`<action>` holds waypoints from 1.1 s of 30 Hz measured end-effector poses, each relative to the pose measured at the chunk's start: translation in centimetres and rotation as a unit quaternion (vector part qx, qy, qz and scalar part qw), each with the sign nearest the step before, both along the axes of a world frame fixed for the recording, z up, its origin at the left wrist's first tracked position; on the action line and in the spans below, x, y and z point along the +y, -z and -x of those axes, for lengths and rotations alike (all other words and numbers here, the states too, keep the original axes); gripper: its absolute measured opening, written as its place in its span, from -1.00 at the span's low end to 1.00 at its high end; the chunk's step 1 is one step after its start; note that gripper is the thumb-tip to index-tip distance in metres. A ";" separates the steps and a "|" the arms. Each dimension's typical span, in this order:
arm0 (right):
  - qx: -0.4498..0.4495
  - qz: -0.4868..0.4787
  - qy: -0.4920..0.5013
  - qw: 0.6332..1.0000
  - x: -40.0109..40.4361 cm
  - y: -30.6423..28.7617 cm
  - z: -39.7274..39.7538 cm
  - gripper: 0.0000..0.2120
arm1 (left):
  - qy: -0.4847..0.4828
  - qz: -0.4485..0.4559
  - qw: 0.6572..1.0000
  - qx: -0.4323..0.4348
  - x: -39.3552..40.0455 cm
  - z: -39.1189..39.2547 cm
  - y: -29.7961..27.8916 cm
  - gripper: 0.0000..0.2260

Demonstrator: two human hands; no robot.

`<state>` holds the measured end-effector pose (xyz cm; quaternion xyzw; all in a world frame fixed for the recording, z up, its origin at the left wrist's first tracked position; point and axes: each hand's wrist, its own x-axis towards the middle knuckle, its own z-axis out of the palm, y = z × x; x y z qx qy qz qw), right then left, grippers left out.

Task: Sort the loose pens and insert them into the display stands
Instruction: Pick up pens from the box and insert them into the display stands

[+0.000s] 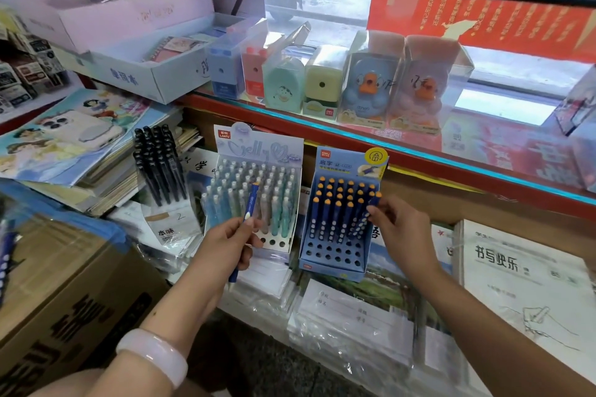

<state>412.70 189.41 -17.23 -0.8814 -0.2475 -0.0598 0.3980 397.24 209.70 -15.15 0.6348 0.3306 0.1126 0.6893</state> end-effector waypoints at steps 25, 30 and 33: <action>0.040 0.177 0.012 0.983 1.6 1.7 0.0 -0.75 | 0.054 -0.019 0.998 0.001 -0.2 1.1 -0.1 -0.91; 0.077 -0.008 -0.032 0.996 3.8 -2.2 3.7 -0.78 | 0.087 -0.023 0.996 -0.016 -0.2 1.2 -0.1 -0.90; 0.177 -0.040 -0.155 0.971 6.7 -3.9 6.1 -0.91 | 0.104 -0.023 0.994 -0.030 -0.4 1.1 -0.3 -0.91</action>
